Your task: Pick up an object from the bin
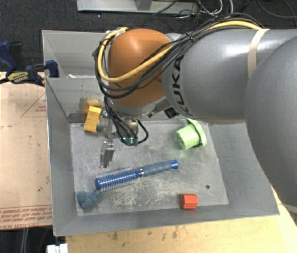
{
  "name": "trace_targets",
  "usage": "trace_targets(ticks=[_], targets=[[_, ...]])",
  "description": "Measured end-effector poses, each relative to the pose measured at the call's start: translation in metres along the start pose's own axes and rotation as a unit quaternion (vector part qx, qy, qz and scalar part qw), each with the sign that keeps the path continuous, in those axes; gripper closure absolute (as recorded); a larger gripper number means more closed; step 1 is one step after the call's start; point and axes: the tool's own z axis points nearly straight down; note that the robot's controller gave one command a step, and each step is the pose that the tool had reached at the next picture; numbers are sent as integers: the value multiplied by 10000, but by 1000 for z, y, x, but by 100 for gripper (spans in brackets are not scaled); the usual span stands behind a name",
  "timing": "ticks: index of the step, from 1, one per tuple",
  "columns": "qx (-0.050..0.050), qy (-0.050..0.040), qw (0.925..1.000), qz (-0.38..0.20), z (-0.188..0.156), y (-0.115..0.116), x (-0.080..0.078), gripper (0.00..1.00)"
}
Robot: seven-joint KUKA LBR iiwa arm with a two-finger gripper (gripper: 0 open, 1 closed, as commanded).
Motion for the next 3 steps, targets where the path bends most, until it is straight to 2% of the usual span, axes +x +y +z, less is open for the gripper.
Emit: trace_targets(ticks=[1,2,3], targets=[[14,15,9966,-828,108,-35,67,0],[-2,-32,9966,-820,104,-34,64,100],[-13,-79,9972,-739,-11,-32,68,100]])
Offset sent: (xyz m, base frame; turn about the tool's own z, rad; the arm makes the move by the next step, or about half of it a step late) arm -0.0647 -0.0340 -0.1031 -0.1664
